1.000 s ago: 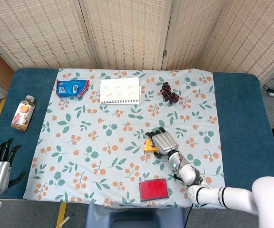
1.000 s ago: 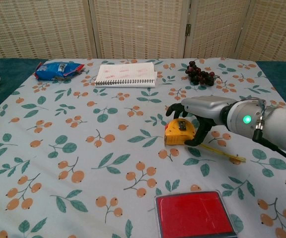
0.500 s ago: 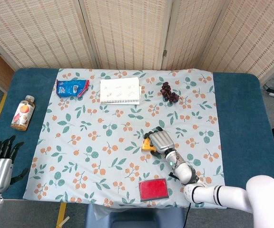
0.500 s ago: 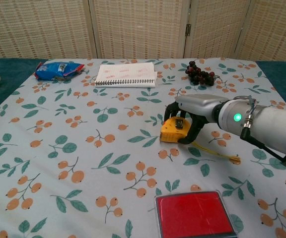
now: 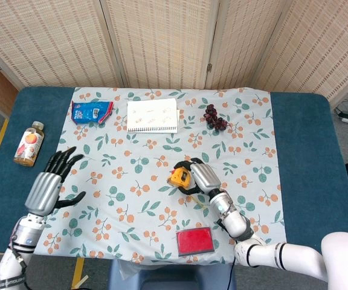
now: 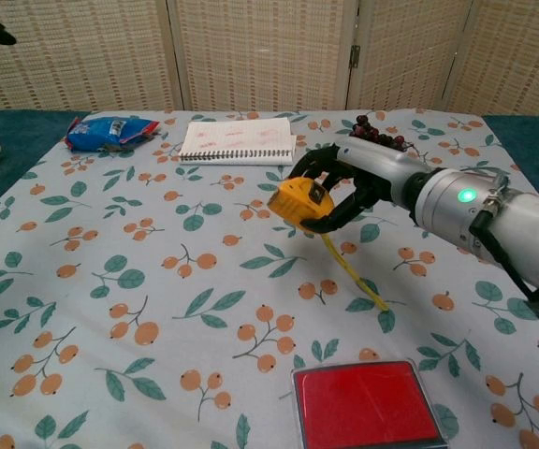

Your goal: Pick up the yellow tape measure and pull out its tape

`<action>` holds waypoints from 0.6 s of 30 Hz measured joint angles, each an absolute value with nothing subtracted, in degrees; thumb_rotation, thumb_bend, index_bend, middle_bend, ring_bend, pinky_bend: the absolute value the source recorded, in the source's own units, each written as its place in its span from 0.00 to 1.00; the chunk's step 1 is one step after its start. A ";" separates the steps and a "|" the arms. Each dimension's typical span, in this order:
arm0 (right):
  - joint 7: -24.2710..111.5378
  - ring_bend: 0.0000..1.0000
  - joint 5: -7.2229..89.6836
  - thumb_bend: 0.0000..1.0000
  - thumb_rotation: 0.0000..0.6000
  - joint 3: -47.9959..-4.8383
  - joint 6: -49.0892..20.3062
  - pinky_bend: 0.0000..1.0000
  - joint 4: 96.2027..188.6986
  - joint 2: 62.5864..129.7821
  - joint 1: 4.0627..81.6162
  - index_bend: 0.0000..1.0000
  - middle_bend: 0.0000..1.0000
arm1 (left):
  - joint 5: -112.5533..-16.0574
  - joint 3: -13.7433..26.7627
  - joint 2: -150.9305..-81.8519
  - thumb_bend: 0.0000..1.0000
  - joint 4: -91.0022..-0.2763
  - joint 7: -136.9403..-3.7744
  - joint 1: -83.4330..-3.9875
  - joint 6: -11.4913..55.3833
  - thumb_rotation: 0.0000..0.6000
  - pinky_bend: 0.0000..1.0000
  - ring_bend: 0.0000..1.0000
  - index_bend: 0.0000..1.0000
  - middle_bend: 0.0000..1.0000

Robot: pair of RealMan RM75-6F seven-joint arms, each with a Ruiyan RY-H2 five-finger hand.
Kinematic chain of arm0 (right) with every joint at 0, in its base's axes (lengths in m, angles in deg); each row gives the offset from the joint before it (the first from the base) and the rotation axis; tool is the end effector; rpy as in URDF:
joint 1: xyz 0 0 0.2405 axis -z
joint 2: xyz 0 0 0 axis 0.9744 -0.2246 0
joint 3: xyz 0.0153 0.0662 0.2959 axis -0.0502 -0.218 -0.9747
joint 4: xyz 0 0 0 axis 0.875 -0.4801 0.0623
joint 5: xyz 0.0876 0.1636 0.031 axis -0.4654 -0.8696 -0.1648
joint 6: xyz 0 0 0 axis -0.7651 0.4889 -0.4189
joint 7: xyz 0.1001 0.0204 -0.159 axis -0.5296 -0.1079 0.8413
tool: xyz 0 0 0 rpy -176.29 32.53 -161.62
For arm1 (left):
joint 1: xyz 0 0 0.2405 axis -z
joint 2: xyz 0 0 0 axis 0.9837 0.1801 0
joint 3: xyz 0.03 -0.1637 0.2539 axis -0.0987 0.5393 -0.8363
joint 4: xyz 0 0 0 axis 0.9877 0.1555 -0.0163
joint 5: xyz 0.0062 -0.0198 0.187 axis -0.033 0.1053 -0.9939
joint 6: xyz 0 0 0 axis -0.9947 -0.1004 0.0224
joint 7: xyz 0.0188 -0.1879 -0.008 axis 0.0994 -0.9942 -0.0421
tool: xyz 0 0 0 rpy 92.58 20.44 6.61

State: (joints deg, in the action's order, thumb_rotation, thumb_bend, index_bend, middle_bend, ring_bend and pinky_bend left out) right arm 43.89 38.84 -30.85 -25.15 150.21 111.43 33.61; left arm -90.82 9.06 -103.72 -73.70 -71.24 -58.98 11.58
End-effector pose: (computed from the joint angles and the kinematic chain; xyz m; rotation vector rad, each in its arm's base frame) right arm -0.1369 -0.4054 -0.0642 1.6710 -1.4972 1.2286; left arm -0.2185 0.3205 0.1437 -1.5714 -0.9482 -1.3082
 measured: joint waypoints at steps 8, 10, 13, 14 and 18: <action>26.20 0.35 48.37 0.36 1.00 -33.60 -21.29 0.14 145.49 117.86 34.79 0.52 0.48 | -89.28 11.83 -111.17 0.28 -73.30 -69.52 -51.22 17.57 1.00 0.00 0.09 0.13 0.06; 23.57 0.35 49.82 0.36 1.00 -34.02 -20.59 0.14 143.97 119.42 34.63 0.52 0.48 | -88.61 12.19 -112.74 0.28 -72.97 -67.76 -49.88 18.42 1.00 0.00 0.09 0.13 0.06; 19.98 0.35 52.10 0.36 1.00 -34.36 -19.58 0.14 141.06 121.79 34.18 0.52 0.48 | -87.21 12.66 -115.37 0.28 -72.36 -65.26 -47.89 19.69 1.00 0.00 0.09 0.13 0.06; 18.77 0.35 52.91 0.36 1.00 -34.36 -19.27 0.14 139.95 122.60 33.97 0.52 0.48 | -86.73 12.79 -116.10 0.28 -72.16 -64.67 -47.31 20.06 1.00 0.00 0.09 0.13 0.06; 15.75 0.35 55.13 0.36 1.00 -34.04 -18.54 0.14 136.56 124.71 33.23 0.52 0.48 | -84.94 13.27 -118.71 0.28 -71.33 -62.48 -45.19 21.12 1.00 0.00 0.09 0.13 0.06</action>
State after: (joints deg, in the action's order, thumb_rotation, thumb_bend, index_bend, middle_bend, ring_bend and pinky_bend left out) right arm 15.75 55.13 -34.04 -18.54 136.56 124.71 33.23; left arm -84.94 13.27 -118.71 -71.33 -62.48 -45.19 21.12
